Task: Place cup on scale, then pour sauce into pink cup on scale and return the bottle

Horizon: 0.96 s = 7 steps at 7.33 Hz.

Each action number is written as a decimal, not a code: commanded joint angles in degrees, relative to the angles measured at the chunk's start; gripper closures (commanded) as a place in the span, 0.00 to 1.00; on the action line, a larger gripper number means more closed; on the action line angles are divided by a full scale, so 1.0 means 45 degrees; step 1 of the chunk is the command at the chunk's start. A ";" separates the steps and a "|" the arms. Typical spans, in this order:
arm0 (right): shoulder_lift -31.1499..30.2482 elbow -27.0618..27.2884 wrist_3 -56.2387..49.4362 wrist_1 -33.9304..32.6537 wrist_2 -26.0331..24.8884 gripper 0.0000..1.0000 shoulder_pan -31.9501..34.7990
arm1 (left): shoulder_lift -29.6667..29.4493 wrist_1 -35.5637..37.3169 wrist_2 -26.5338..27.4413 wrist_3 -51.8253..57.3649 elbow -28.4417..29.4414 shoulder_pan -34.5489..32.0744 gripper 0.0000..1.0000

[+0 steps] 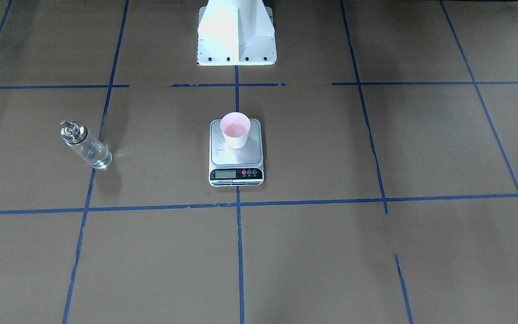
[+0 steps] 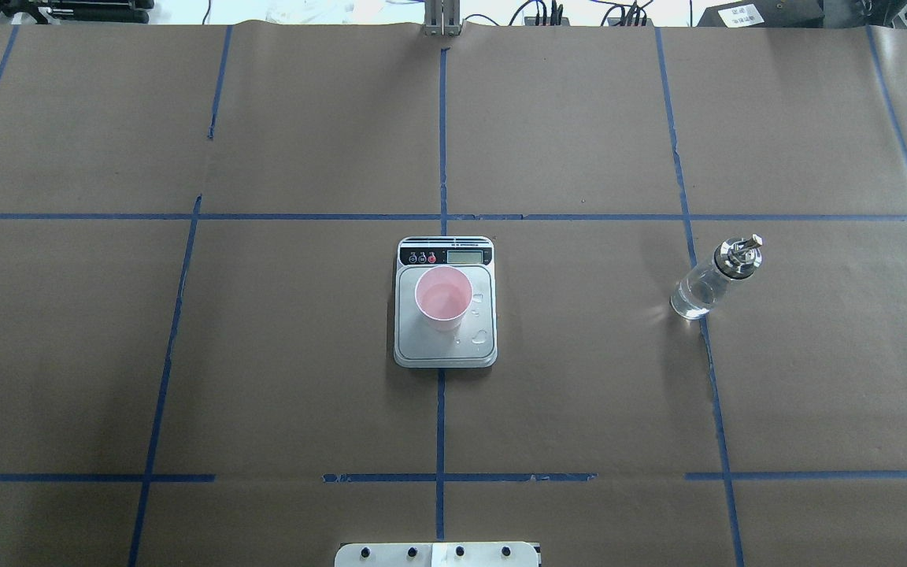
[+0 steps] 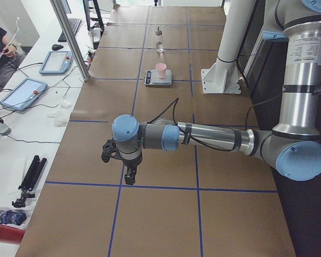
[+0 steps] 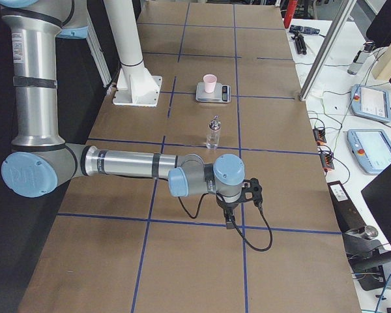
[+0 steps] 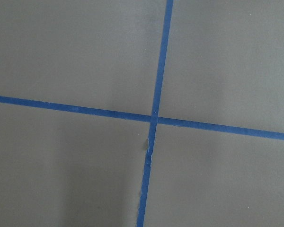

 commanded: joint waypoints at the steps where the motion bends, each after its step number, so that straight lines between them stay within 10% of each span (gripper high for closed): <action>1: -0.0001 -0.0018 0.0018 0.0000 0.0000 0.00 0.0002 | 0.0042 0.0014 -0.0321 -0.0680 -0.0003 0.0000 0.00; 7: -0.0001 -0.0018 0.0018 0.0000 0.0000 0.00 -0.0017 | 0.0023 -0.0005 -0.0321 -0.1643 -0.0198 0.0000 0.00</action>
